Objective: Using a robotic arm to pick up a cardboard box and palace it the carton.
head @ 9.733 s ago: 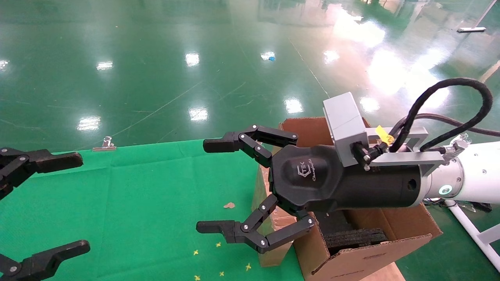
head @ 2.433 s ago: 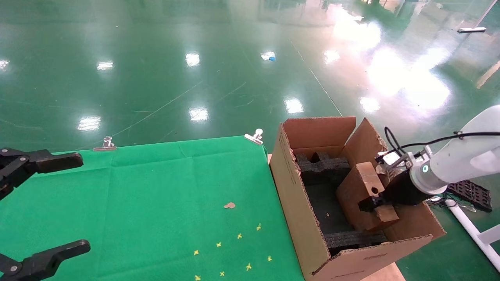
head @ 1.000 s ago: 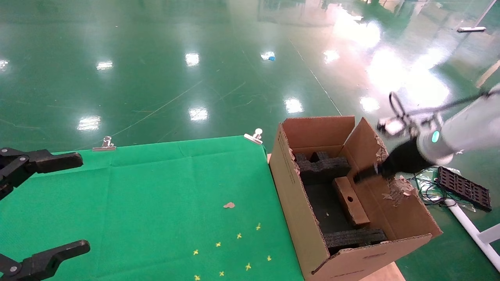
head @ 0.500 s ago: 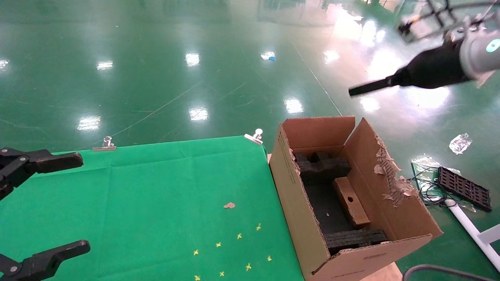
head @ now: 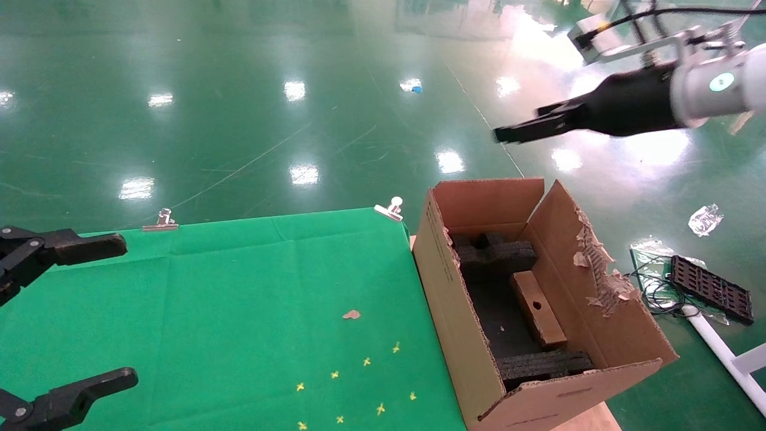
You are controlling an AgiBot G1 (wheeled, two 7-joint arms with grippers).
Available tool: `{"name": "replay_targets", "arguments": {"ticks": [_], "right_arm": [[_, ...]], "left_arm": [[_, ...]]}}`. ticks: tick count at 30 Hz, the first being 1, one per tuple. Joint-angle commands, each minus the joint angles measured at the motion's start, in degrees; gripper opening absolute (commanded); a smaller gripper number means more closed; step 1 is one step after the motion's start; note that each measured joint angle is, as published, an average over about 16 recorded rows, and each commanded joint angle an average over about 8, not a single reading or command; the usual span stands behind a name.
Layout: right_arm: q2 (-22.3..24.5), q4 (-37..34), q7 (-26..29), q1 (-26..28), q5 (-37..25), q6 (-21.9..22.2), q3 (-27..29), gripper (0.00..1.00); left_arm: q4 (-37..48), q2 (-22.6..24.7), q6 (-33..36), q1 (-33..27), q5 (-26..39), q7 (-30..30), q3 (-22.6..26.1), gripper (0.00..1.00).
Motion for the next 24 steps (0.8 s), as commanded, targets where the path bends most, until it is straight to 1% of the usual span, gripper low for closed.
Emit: {"name": "replay_targets", "arguments": {"ticks": [1,24], "right_arm": [[0.1,1.6,-0.9,-2.1,0.8,-0.6,2.2,1.00],[1.6,21.5,-11.7,-27.6,10.9,-7.8,29.2,1.00]], "left_arm": [[0.0,0.0,0.0,0.0,0.0,0.0,0.0,1.00],[0.0,0.0,0.0,0.0,0.0,0.0,0.1,1.00]]}}
